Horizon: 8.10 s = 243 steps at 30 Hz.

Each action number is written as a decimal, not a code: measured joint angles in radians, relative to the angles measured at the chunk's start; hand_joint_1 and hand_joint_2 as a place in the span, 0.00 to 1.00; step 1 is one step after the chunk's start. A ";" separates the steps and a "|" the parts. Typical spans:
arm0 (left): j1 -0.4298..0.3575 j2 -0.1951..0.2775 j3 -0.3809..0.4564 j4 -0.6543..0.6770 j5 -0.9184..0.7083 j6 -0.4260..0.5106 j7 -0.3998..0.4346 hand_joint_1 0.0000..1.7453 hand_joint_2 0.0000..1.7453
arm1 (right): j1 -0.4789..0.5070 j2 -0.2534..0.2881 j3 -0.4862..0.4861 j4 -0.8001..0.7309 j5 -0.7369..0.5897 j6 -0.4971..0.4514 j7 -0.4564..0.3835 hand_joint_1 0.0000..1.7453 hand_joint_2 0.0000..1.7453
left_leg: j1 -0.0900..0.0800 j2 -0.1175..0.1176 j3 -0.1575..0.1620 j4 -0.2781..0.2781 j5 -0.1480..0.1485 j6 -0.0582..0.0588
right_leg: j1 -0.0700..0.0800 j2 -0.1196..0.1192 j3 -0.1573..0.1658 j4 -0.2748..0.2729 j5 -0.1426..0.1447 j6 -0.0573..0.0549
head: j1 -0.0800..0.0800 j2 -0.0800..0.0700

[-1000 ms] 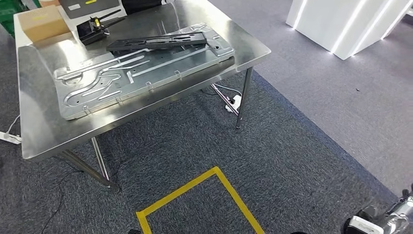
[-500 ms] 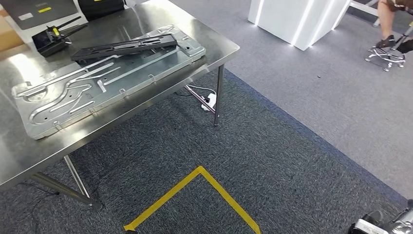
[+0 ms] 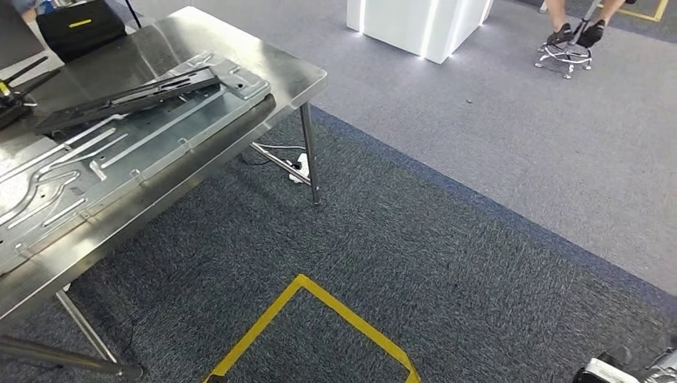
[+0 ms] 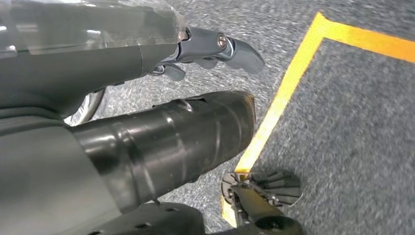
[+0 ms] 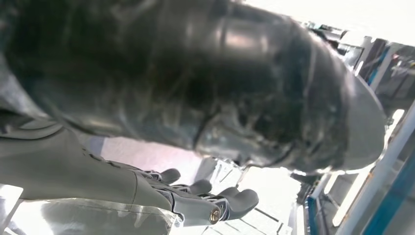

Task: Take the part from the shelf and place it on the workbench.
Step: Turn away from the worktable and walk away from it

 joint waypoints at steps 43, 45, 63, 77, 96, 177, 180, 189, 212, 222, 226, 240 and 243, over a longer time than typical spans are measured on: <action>0.005 0.001 0.004 0.000 0.005 -0.001 0.000 0.00 0.00 | 0.013 0.028 -0.021 0.007 -0.016 0.000 -0.021 0.00 0.00 | -0.002 -0.073 0.011 -0.112 0.102 0.035 | 0.002 0.132 -0.016 0.022 -0.010 0.029 | 0.005 0.000; 0.005 0.000 0.004 0.000 0.006 -0.001 0.000 0.00 0.00 | 0.015 0.028 -0.024 0.004 -0.016 0.000 -0.022 0.00 0.00 | 0.000 -0.048 0.015 -0.123 0.110 0.048 | 0.004 0.080 -0.046 0.084 -0.050 0.037 | 0.006 0.000; 0.013 -0.002 0.029 0.000 0.022 0.002 0.001 0.00 0.00 | 0.029 0.057 -0.132 0.048 -0.040 0.092 -0.005 0.00 0.00 | -0.004 -0.020 -0.070 0.130 -0.051 0.006 | 0.009 0.021 0.009 -0.009 -0.003 -0.010 | 0.003 0.000; 0.019 -0.009 0.067 0.000 0.041 0.008 0.013 0.00 0.00 | -0.187 0.078 -0.844 0.531 0.043 0.298 0.062 0.00 0.00 | 0.001 -0.027 0.027 -0.131 0.105 0.054 | 0.005 0.025 -0.077 0.161 -0.099 0.046 | 0.008 0.000; 0.018 -0.017 0.107 0.000 0.044 0.022 0.017 0.00 0.00 | -0.328 0.063 -1.220 1.295 0.815 0.015 0.501 0.00 0.00 | -0.001 -0.023 -0.083 0.160 -0.052 0.003 | 0.013 0.054 0.007 0.012 -0.019 -0.009 | 0.004 0.000; 0.016 0.006 0.106 0.000 0.031 -0.125 -0.070 0.00 0.00 | -0.348 0.000 -1.097 1.663 1.043 0.289 0.543 0.00 0.00 | 0.002 -0.015 0.057 -0.126 0.069 0.023 | -0.006 -0.003 -0.007 0.032 -0.013 0.048 | 0.020 0.000; 0.012 0.006 0.106 0.000 0.031 -0.125 -0.070 0.00 0.00 | -0.349 -0.001 -1.096 1.664 1.044 0.293 0.543 0.00 0.00 | 0.003 -0.012 0.065 -0.129 0.059 0.005 | -0.001 0.000 0.001 0.017 -0.022 0.026 | 0.019 0.000; 0.018 0.006 0.106 0.000 0.029 -0.125 -0.069 0.00 0.00 | -0.348 -0.001 -1.094 1.664 1.044 0.302 0.547 0.00 0.00 | 0.006 -0.021 -0.089 0.095 0.035 0.002 | 0.009 0.014 0.047 0.009 -0.053 -0.009 | 0.017 0.000; 0.013 0.006 0.107 0.000 0.028 -0.128 -0.069 0.00 0.00 | -0.345 -0.003 -1.084 1.667 1.058 0.307 0.546 0.00 0.00 | 0.004 -0.020 0.076 -0.113 0.040 -0.002 | 0.000 0.004 -0.003 0.031 -0.031 0.011 | 0.015 0.000; 0.020 0.008 0.108 0.000 0.029 -0.129 -0.070 0.00 0.00 | -0.346 -0.002 -1.081 1.667 1.058 0.308 0.542 0.00 0.00 | -0.009 -0.023 -0.061 -0.015 0.122 0.031 | 0.018 0.012 0.068 0.025 -0.086 -0.010 | 0.015 0.000; 0.016 0.009 0.108 0.000 0.031 -0.130 -0.070 0.00 0.00 | -0.351 0.000 -1.081 1.668 1.059 0.310 0.540 0.00 0.00 | -0.016 -0.024 -0.030 -0.085 0.125 0.046 | 0.015 0.011 0.077 0.017 -0.099 0.010 | 0.014 0.000; 0.017 0.003 0.117 0.000 0.032 -0.142 -0.069 0.00 0.00 | -0.347 -0.008 -1.080 1.668 1.061 0.321 0.538 0.00 0.00 | -0.003 -0.025 0.082 -0.126 0.054 0.018 | 0.003 0.003 -0.012 0.034 -0.014 0.031 | 0.014 0.000; 0.013 0.003 0.119 0.000 0.032 -0.142 -0.069 0.00 0.00 | -0.347 -0.008 -1.080 1.668 1.061 0.321 0.539 0.00 0.00 | 0.000 -0.024 0.085 -0.109 0.034 0.004 | 0.000 0.004 0.003 0.024 -0.022 0.010 | 0.011 0.000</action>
